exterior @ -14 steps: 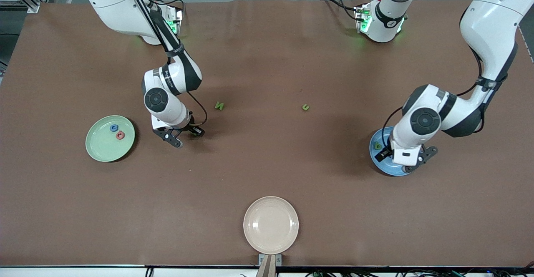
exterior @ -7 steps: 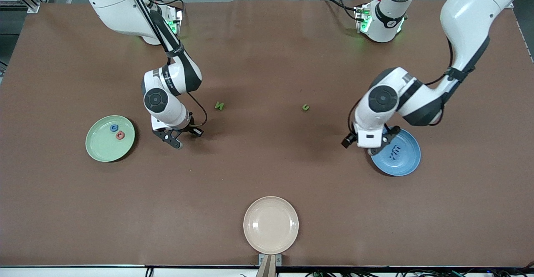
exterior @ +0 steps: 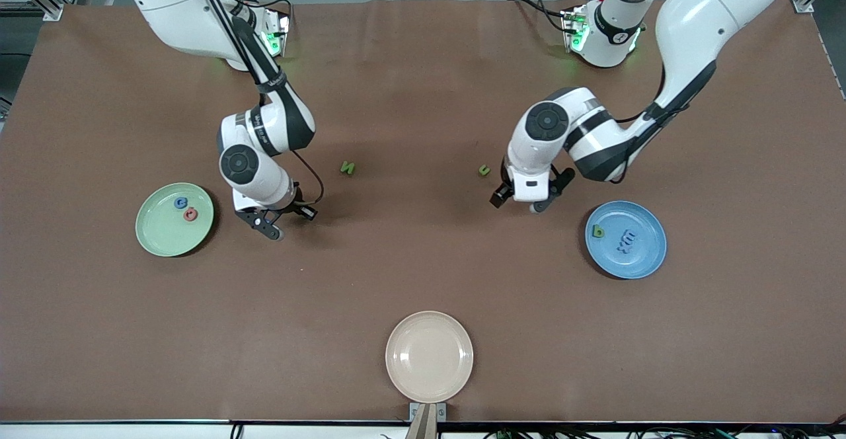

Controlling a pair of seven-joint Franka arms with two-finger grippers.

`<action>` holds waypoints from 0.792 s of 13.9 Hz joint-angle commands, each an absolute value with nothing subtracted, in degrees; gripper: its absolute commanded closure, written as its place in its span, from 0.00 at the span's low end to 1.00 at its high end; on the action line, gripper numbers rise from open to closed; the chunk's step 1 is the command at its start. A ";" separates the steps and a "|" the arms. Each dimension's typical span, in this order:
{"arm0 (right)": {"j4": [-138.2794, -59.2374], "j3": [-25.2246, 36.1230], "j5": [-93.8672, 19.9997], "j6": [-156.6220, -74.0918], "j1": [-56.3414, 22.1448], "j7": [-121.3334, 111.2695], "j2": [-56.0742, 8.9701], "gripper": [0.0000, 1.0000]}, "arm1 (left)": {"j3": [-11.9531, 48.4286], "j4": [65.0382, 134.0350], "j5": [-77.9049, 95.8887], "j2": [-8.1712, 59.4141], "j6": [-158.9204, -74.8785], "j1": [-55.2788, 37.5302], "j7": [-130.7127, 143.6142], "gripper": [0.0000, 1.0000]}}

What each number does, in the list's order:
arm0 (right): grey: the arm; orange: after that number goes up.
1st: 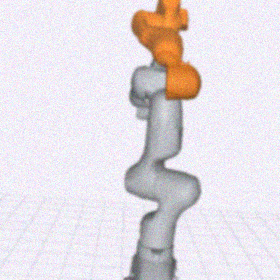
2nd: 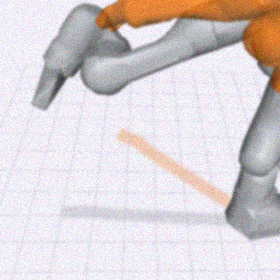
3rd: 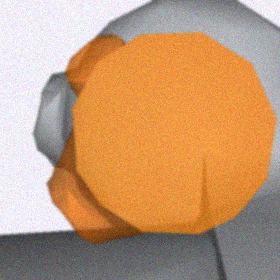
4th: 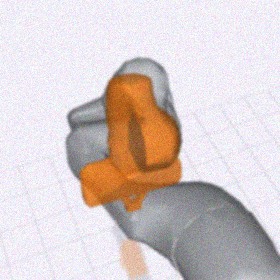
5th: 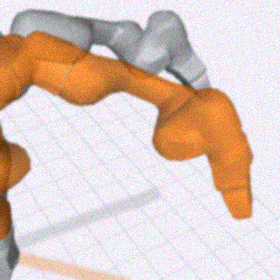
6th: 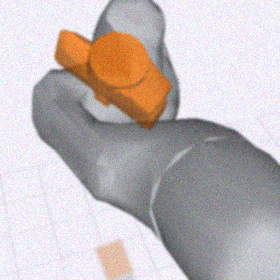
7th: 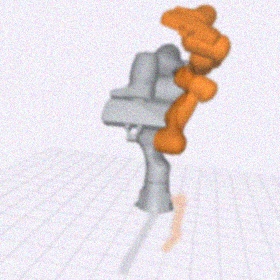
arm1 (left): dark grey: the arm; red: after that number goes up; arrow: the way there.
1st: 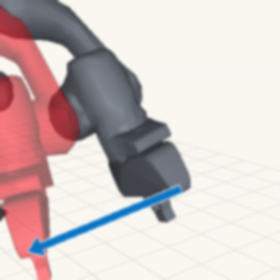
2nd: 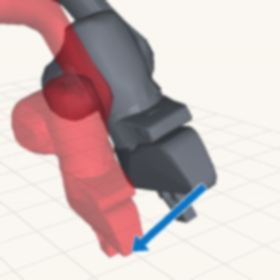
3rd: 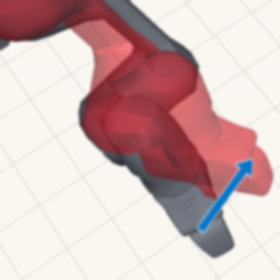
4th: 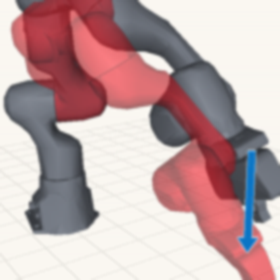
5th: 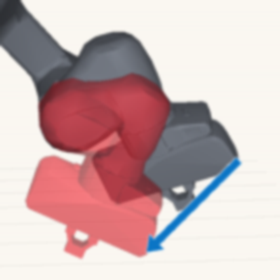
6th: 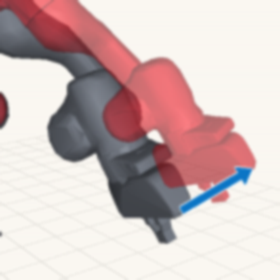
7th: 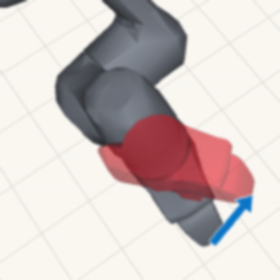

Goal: Sort upper and lower case letters into plates
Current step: 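Carry the B to the green plate while the left gripper reaches green b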

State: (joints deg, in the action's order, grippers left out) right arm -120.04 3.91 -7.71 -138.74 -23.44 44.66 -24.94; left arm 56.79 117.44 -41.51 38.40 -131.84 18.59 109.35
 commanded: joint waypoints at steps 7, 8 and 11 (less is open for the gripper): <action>-120.67 5.19 -2.82 -126.47 -2.23 0.14 -16.17 0.82 | 52.91 120.76 -52.72 42.54 -138.69 10.47 127.34 0.10; -120.41 5.19 -2.81 -127.08 0.33 -4.96 -16.35 0.82 | 52.30 121.02 -53.69 42.54 -138.69 10.02 128.48 0.11; -120.67 5.19 -2.64 -130.77 7.19 -15.71 -18.10 0.82 | 52.21 122.78 -53.79 41.84 -138.60 10.28 128.76 0.13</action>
